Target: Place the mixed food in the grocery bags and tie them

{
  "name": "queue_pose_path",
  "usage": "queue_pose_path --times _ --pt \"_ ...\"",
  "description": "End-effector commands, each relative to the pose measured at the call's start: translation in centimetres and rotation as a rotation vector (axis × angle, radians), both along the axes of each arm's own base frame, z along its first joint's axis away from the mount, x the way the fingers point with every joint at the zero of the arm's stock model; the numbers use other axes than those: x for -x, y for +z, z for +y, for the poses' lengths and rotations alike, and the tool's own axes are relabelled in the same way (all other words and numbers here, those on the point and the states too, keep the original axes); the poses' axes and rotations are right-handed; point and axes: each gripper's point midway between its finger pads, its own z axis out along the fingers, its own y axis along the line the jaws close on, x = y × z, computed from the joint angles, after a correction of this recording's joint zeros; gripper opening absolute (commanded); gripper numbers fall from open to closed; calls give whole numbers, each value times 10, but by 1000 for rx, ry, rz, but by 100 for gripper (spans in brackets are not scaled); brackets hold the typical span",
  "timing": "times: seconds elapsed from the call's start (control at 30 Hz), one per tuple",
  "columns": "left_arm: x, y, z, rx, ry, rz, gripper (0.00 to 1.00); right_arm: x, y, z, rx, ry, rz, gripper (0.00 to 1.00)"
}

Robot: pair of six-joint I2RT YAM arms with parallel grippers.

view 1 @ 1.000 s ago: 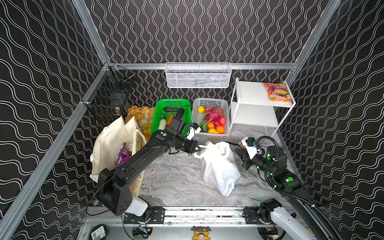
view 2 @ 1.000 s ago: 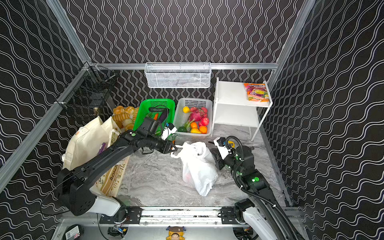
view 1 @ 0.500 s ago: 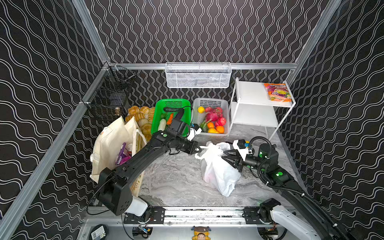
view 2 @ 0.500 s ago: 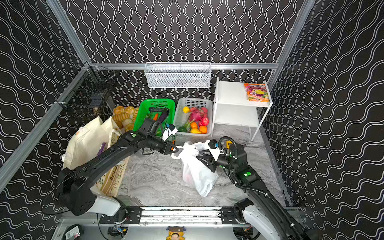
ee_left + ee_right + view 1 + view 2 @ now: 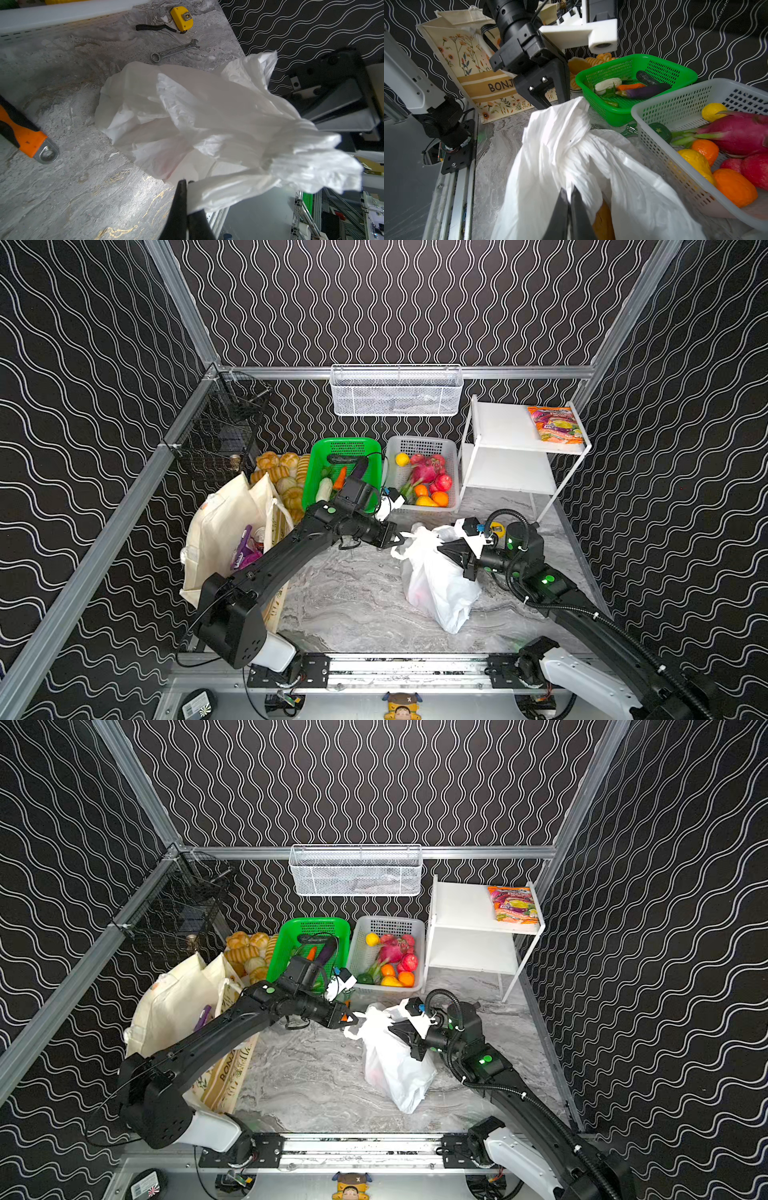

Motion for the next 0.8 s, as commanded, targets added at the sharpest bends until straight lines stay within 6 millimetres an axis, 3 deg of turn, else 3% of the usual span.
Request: queue_pose_path --times 0.0,0.2,0.5,0.6,0.77 --pt "-7 1 10 -43 40 -32 0 -9 6 -12 48 -91 -58 0" --pt "-18 1 27 -56 113 -38 0 -15 -5 -41 180 -244 -35 0" --pt "-13 1 24 -45 78 -27 0 -21 1 -52 195 -319 -43 0" --pt "-9 7 19 3 56 -28 0 -6 16 -33 104 -192 -53 0" --pt "-9 5 17 8 51 -15 0 13 25 -4 -39 4 6 23"
